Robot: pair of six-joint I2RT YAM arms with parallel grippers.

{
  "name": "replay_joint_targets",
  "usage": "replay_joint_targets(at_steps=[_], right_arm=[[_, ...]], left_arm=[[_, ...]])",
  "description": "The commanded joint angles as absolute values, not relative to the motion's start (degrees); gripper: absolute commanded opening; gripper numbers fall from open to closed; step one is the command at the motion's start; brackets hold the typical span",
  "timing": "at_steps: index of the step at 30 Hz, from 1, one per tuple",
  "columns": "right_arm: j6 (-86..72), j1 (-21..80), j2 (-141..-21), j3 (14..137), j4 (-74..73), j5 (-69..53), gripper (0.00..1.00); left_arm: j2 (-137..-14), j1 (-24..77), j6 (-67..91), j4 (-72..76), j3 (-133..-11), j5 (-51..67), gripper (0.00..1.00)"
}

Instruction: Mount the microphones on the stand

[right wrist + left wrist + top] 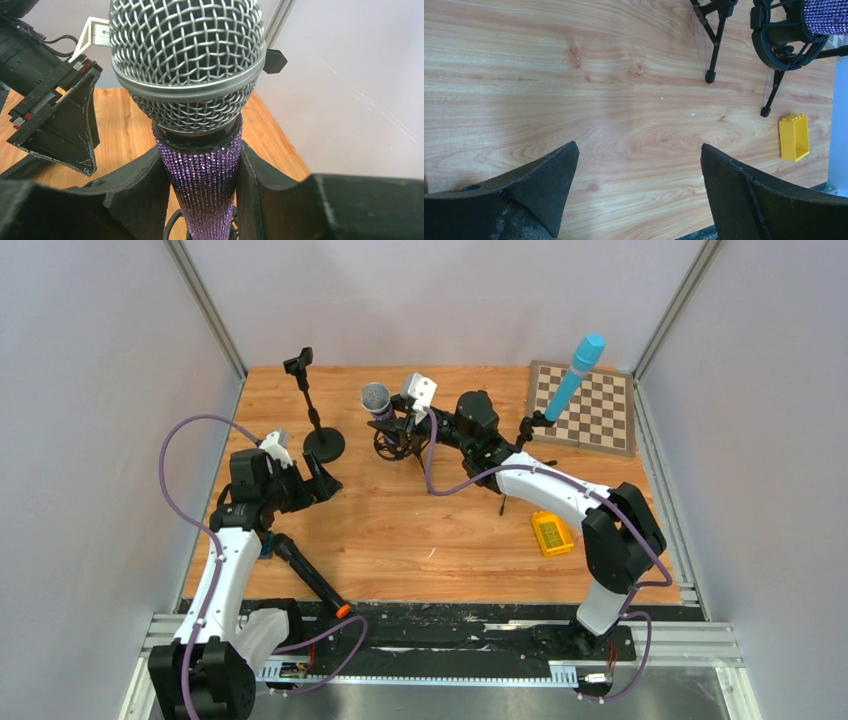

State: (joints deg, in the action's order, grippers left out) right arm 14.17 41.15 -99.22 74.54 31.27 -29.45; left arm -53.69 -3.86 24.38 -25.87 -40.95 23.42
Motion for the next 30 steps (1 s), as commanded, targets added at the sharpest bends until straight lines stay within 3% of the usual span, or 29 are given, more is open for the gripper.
replay_joint_targets(at_steps=[1,25,27,30], right_arm=[[13.08,40.43,-101.58,76.46,29.49,-27.63,0.0],[11.03,38.8,-107.05,77.95,28.82,-25.17,0.0],[10.71,38.76,-106.9,77.84,29.15,-24.59,0.03],[9.05,38.48,-106.13,76.53,31.91,-24.54,0.29]], left_arm=[[-53.67,-4.57,25.34,-24.1,-40.4,24.12,1.0],[-54.32,-4.5,25.26,-24.26,-40.59,24.09,1.0],[-54.34,-4.51,25.26,-24.21,-40.54,24.08,1.0],[-54.31,-4.56,25.3,-24.12,-40.56,24.14,1.0]])
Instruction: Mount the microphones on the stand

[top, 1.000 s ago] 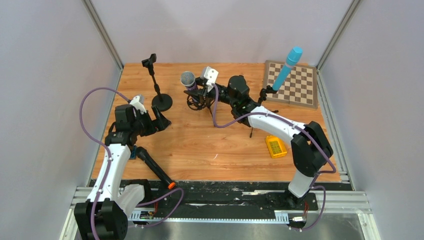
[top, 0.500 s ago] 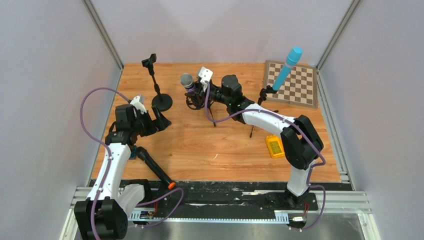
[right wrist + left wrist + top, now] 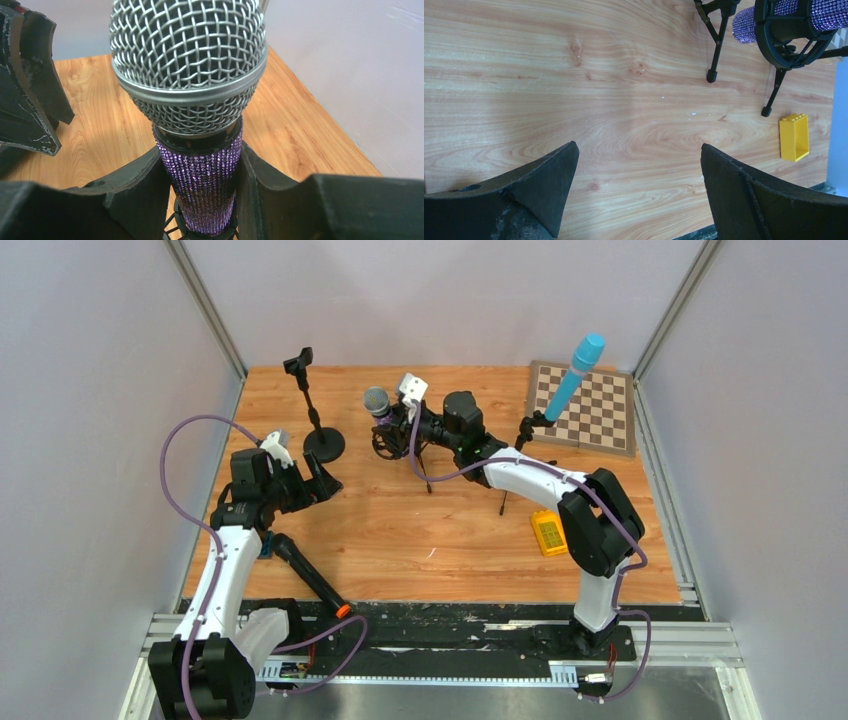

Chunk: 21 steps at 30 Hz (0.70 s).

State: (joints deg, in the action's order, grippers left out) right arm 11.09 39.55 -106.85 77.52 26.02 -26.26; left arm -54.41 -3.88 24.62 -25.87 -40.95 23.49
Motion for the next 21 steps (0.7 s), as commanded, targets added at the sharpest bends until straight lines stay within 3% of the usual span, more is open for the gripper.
replay_joint_targets(at_steps=[1,3,6,21], right_arm=[[8.15,38.22,-105.9,76.14,33.09,-24.72,0.4],[6.87,38.06,-105.29,75.41,34.93,-25.37,0.56],[6.53,37.93,-104.14,74.71,35.63,-26.28,0.7],[-7.52,34.01,-94.02,62.02,49.69,-30.45,1.0]], left_arm=[[-54.31,-4.61,25.31,-24.14,-40.54,24.16,1.0],[-54.27,-4.6,25.31,-24.17,-40.56,24.14,1.0],[-54.24,-4.61,25.31,-24.11,-40.61,24.17,1.0],[-54.19,-4.8,25.39,-24.08,-40.57,24.28,1.0]])
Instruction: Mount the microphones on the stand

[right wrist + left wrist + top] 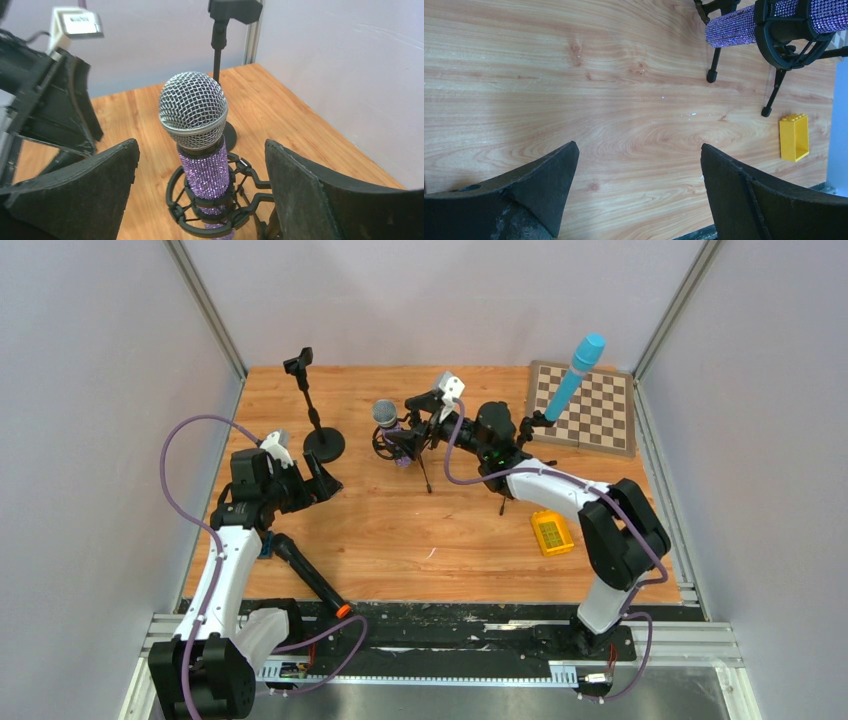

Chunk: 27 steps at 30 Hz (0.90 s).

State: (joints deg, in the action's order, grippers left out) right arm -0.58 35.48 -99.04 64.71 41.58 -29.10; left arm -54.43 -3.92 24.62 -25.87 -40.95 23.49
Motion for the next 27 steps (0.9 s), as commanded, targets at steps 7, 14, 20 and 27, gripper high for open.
replay_joint_targets(at_steps=[7,14,20,27], right_arm=[[-16.15,30.72,-89.31,59.6,44.97,-28.44,1.0],[-21.64,28.72,-89.17,67.91,17.79,-19.58,1.0],[-35.36,23.9,-92.68,68.71,14.14,-23.99,1.0],[-41.2,23.17,-98.26,70.92,12.86,-30.65,1.0]], left_arm=[[-53.92,-4.99,25.33,-24.04,-40.56,24.31,1.0],[-52.53,-5.0,25.1,-22.79,-39.88,25.04,1.0],[-48.85,-5.01,24.57,-20.39,-38.94,25.83,1.0],[-38.74,-5.01,23.09,-13.02,-34.45,25.53,1.0]])
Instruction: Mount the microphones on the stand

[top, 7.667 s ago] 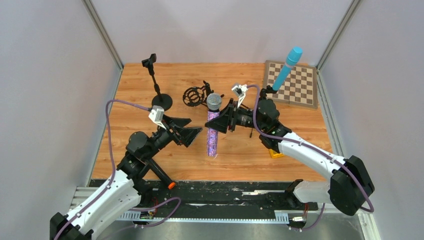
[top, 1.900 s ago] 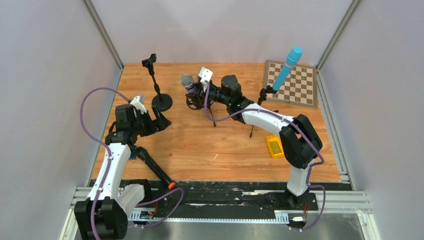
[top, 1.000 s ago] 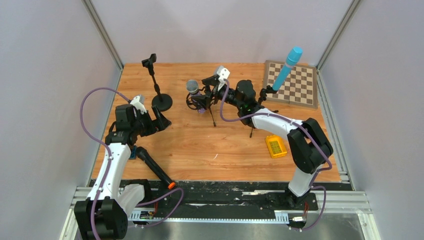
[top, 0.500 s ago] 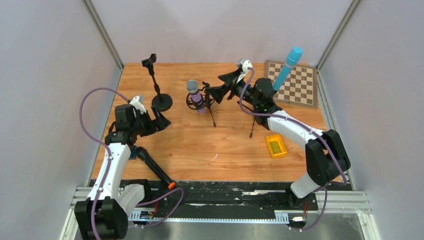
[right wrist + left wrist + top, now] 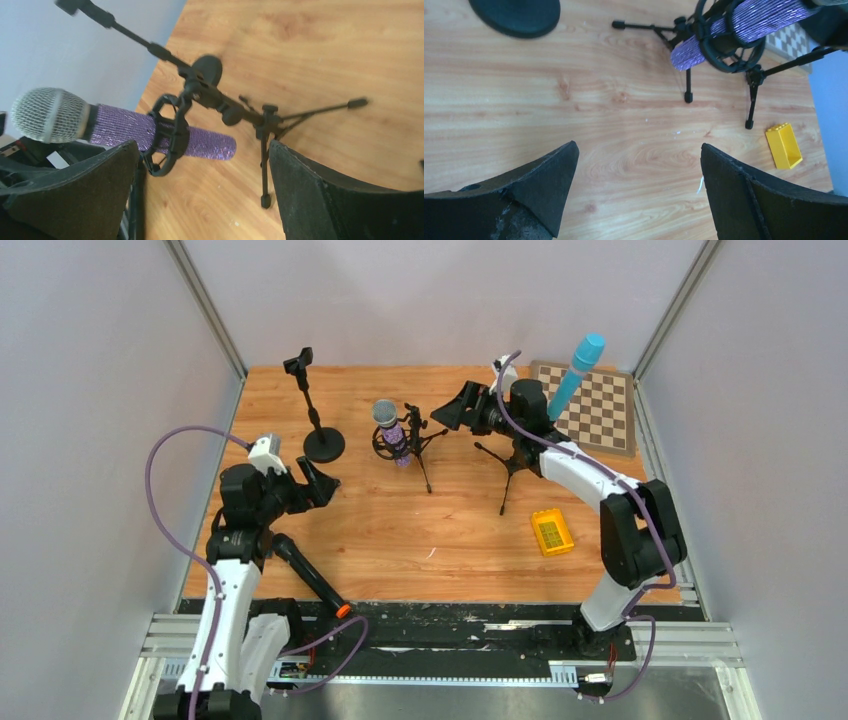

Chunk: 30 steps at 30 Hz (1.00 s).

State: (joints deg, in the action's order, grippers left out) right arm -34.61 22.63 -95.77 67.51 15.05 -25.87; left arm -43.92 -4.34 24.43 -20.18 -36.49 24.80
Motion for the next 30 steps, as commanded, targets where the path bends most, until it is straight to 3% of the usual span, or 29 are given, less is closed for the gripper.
replay_joint_targets(at_steps=[1,9,17,26,30], right_arm=[[-41.76,23.28,-99.26,71.5,12.4,-31.21,1.0],[-43.53,24.79,-104.64,75.26,9.65,-34.45,0.97],[-45.76,26.76,-108.31,79.06,9.67,-38.14,0.76],[-48.61,27.33,-110.44,80.13,10.45,-39.4,0.65],[-49.94,27.34,-111.95,80.91,11.79,-39.82,0.54]], left_arm=[[-36.93,-5.01,22.89,-12.31,-33.97,25.45,1.0],[-28.62,-4.98,20.29,-6.8,-29.8,22.3,1.0],[-29.11,-4.97,20.42,-6.8,-29.58,23.11,1.0],[-28.98,-5.01,20.13,-7.14,-29.56,22.82,1.0],[-28.92,-5.01,20.04,-7.07,-29.52,22.87,1.0]])
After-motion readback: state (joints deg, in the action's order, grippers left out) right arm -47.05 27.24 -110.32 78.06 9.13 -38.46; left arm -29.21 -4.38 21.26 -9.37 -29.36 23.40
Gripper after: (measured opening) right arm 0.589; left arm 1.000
